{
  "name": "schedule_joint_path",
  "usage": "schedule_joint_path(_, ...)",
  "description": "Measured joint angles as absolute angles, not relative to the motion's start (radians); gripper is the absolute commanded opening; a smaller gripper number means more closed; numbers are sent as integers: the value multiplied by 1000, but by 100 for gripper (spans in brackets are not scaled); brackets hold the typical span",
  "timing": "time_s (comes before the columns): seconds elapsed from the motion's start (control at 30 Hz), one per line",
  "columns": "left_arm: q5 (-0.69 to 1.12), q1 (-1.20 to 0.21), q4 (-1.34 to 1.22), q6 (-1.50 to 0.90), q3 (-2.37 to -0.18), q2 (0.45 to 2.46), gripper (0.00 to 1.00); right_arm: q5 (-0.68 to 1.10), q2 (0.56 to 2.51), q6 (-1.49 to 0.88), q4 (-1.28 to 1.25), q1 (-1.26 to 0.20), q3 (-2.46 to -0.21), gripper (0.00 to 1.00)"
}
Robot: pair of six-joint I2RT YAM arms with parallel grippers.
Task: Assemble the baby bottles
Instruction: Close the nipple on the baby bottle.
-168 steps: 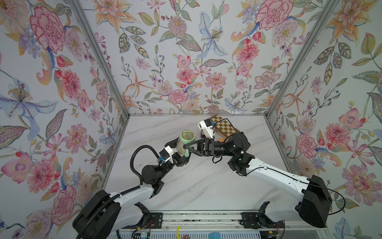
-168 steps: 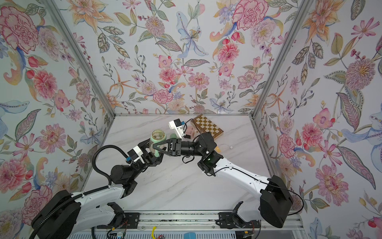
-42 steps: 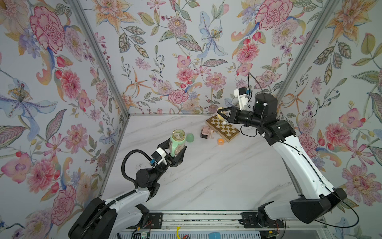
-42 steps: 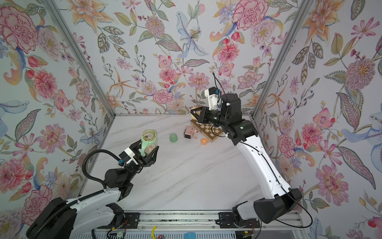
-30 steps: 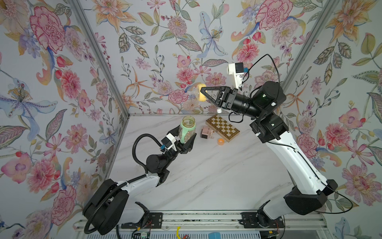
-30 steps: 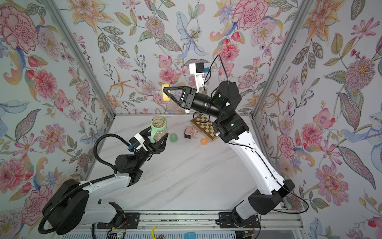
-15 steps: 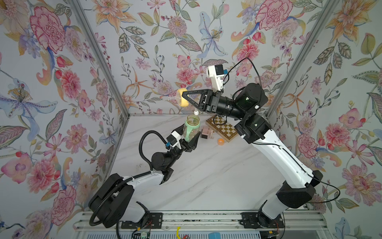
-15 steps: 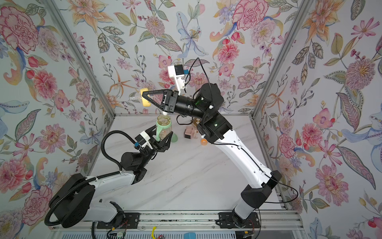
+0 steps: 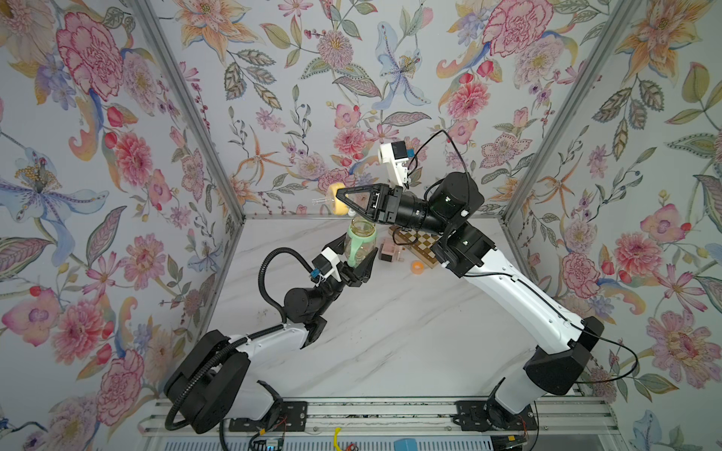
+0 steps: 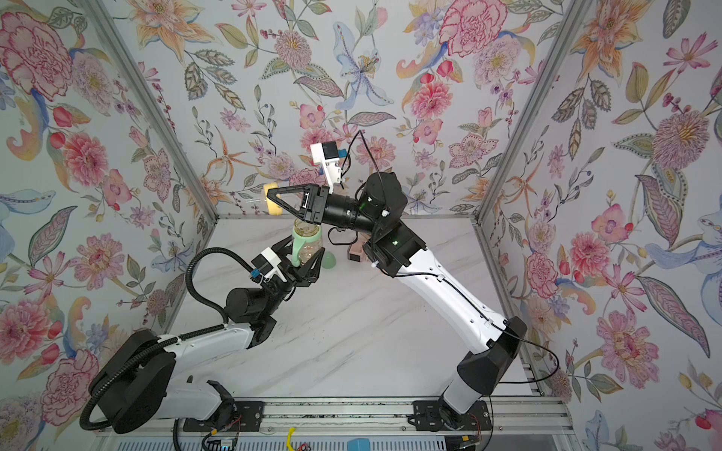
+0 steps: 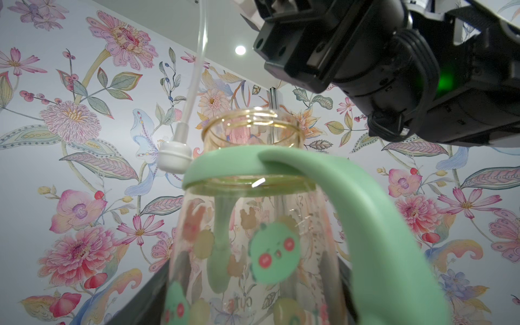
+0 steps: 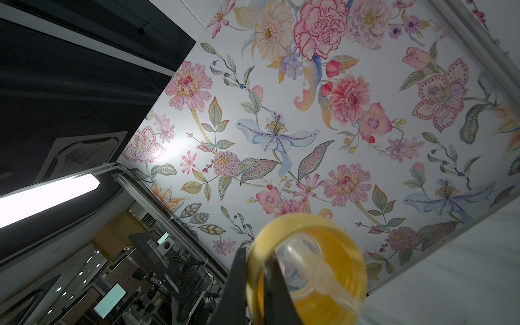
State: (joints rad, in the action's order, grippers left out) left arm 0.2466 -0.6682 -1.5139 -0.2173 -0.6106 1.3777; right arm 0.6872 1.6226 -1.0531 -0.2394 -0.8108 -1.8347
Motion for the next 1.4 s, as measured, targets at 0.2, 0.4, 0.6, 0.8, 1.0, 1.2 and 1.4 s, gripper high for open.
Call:
schedule_joint_path(0.2, 247, -668, -1514, -217, -609, 1372, 1, 673, 1615, -1055, -252, -814, -1806, 0)
schedule_joint_path(0.4, 247, -668, -1514, -217, -609, 1372, 1, 673, 1628, -1041, -197, -814, -1953, 0)
schedule_joint_path(0.6, 247, -668, -1514, -217, -595, 1372, 1, 674, 1629, -1025, -185, -814, -2037, 0)
schedule_joint_path(0.8, 247, -668, -1514, -217, -593, 1372, 1, 673, 1628, -1026, -196, -818, -1955, 0)
schedule_joint_path(1.0, 246, -668, -1514, -217, -591, 1372, 1, 673, 1628, -1030, -205, -819, -1879, 0)
schedule_joint_path(1.2, 246, -669, -1514, -216, -588, 1372, 1, 673, 1613, -1030, -237, -823, -1849, 0)
schedule_joint_path(1.4, 228, -669, -1514, -206, -583, 1372, 0, 654, 1547, -1049, -308, -829, -1703, 0)
